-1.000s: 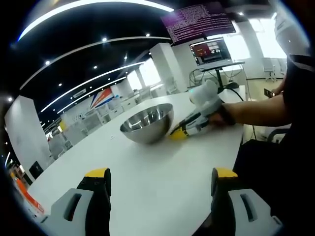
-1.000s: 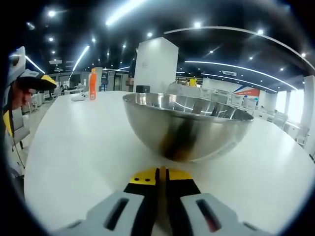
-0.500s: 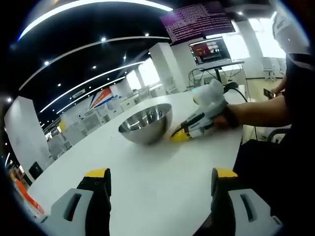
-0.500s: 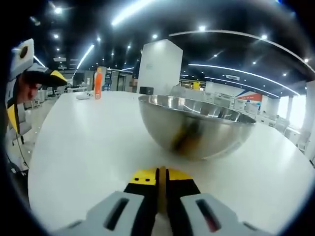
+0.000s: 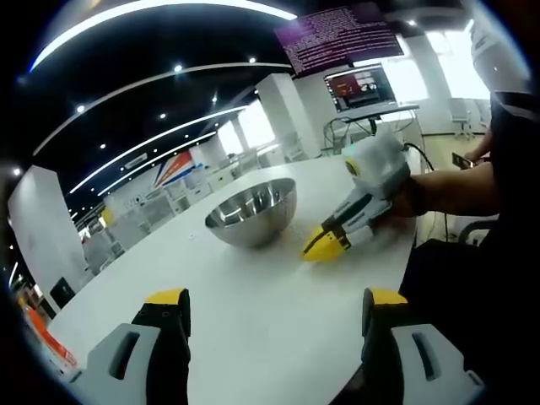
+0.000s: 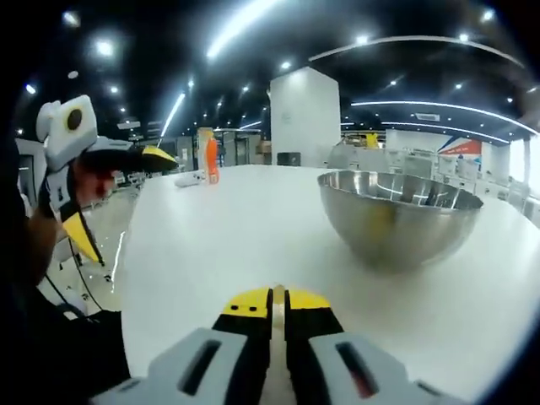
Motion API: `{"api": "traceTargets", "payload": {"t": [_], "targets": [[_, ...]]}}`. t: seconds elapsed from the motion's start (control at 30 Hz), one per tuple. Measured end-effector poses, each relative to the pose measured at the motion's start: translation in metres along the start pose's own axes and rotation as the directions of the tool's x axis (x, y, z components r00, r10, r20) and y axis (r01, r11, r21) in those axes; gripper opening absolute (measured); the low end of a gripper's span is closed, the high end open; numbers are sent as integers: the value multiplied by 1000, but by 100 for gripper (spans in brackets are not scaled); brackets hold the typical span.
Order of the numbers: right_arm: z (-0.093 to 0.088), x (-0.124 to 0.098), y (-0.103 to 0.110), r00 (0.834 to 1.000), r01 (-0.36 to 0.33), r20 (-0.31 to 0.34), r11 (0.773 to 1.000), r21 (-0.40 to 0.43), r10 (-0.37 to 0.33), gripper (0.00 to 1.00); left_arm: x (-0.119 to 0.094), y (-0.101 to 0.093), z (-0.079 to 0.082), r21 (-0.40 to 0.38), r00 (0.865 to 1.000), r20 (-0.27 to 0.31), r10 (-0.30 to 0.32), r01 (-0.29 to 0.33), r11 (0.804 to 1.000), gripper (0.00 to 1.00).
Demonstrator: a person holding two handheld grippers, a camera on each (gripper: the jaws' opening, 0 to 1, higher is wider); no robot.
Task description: Pick up the QQ candy scattered on the table and place it into the stainless steel bowl on the table
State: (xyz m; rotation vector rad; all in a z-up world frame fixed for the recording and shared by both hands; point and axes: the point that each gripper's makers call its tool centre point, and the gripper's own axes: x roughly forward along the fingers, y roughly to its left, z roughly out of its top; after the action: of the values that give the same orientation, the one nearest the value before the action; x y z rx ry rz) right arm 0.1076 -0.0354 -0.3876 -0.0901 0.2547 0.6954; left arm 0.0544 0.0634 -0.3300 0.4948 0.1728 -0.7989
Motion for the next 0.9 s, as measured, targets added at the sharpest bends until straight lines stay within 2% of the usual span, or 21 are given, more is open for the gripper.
{"api": "traceTargets", "payload": {"t": [0.2,0.33,0.5,0.63,0.9], "targets": [[37,-14,13,997,-24,74,999,-26,26,6,-1,2,1,3,1000,1,5,-5,1000,84],[68,-27,23,990,-34,138,998,-62,42,6,0,1,3,5,1000,5,2,-2,1000,84],[96,-39,27,980,-29,192,996,-89,46,6,0,1,2,3,1000,5,1,-1,1000,84],[112,-44,22,976,-2,218,993,-118,28,6,-1,0,2,5,1000,5,-1,1,1000,84],[136,-47,-7,967,73,254,986,-149,-33,6,-1,0,1,4,1000,1,-1,1,1000,84]]}}
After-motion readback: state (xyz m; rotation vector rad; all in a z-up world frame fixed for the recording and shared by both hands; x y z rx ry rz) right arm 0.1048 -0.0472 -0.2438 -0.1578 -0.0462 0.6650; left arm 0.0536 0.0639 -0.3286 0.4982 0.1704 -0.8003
